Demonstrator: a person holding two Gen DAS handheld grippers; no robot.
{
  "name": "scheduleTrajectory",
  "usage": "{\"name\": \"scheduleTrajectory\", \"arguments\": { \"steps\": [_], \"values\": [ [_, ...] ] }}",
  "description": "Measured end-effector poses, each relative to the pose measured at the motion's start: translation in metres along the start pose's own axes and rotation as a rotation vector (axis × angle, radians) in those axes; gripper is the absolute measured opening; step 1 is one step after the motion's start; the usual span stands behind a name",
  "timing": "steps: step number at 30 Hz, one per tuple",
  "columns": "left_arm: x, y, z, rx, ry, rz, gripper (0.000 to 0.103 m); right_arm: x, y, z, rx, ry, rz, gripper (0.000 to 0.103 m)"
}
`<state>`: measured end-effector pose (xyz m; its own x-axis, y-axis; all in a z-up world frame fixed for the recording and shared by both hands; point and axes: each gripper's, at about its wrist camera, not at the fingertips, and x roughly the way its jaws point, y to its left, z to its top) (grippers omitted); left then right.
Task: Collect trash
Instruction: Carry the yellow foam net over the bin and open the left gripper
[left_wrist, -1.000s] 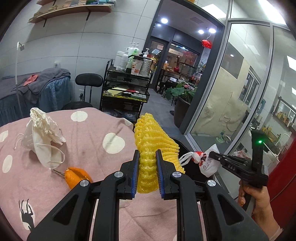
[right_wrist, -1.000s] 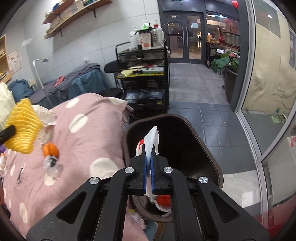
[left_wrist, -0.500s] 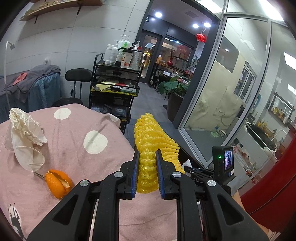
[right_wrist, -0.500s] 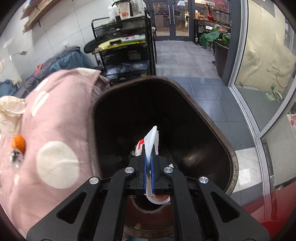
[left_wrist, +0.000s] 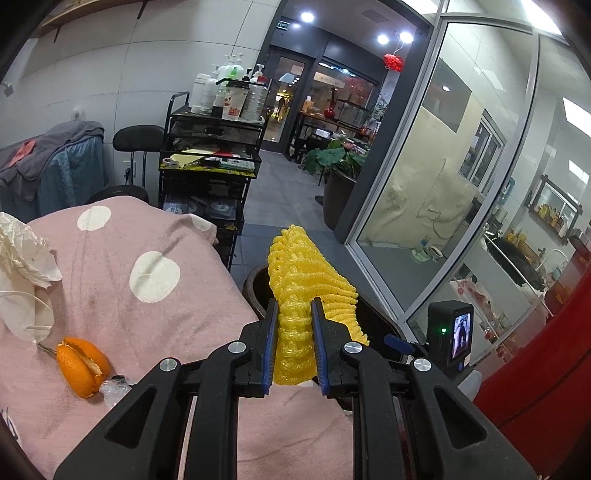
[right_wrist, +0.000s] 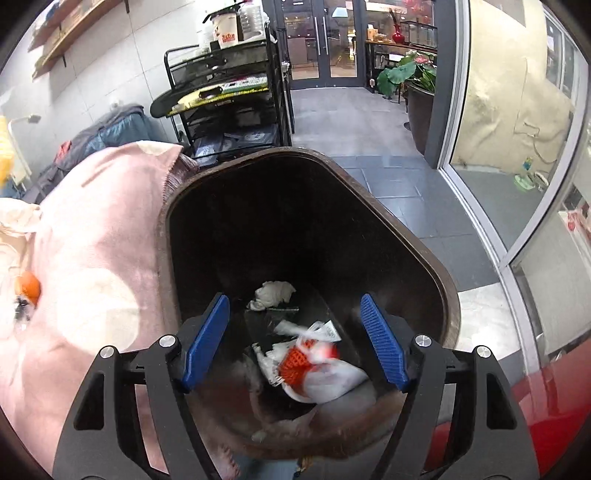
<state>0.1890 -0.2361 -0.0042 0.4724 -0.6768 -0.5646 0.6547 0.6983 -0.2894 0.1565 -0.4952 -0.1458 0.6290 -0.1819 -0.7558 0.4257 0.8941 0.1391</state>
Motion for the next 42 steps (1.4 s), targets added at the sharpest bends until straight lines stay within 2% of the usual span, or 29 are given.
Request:
{"name": "scheduleTrajectory", "arguments": {
  "steps": [3,12,16,25,37,40,41,42],
  "values": [
    [0.007,-0.005,0.001,0.002,0.010,-0.012,0.017,-0.017,-0.004,-0.006,0.023,-0.023,0.024,0.074],
    [0.031,-0.020,0.001,0.004,0.059,-0.049,0.017,-0.069,-0.004,-0.018,0.015,-0.107,0.009,0.078],
    [0.044,-0.028,0.000,0.025,0.082,-0.049,0.017,-0.083,-0.003,-0.021,0.010,-0.117,0.017,0.078],
    [0.078,-0.038,-0.002,0.056,0.161,-0.055,0.017,-0.110,-0.003,-0.031,0.004,-0.162,-0.011,0.078],
    [0.113,-0.051,-0.008,0.098,0.256,-0.049,0.017,-0.122,-0.007,-0.041,0.017,-0.150,-0.014,0.079],
    [0.119,-0.053,-0.008,0.112,0.270,-0.034,0.026,-0.123,-0.006,-0.043,0.013,-0.145,-0.020,0.079],
    [0.120,-0.053,-0.008,0.116,0.272,-0.029,0.032,-0.123,-0.007,-0.043,0.014,-0.143,-0.021,0.079],
    [0.121,-0.054,-0.008,0.121,0.271,-0.025,0.045,-0.123,-0.007,-0.044,0.019,-0.140,-0.019,0.079]
  ]
}}
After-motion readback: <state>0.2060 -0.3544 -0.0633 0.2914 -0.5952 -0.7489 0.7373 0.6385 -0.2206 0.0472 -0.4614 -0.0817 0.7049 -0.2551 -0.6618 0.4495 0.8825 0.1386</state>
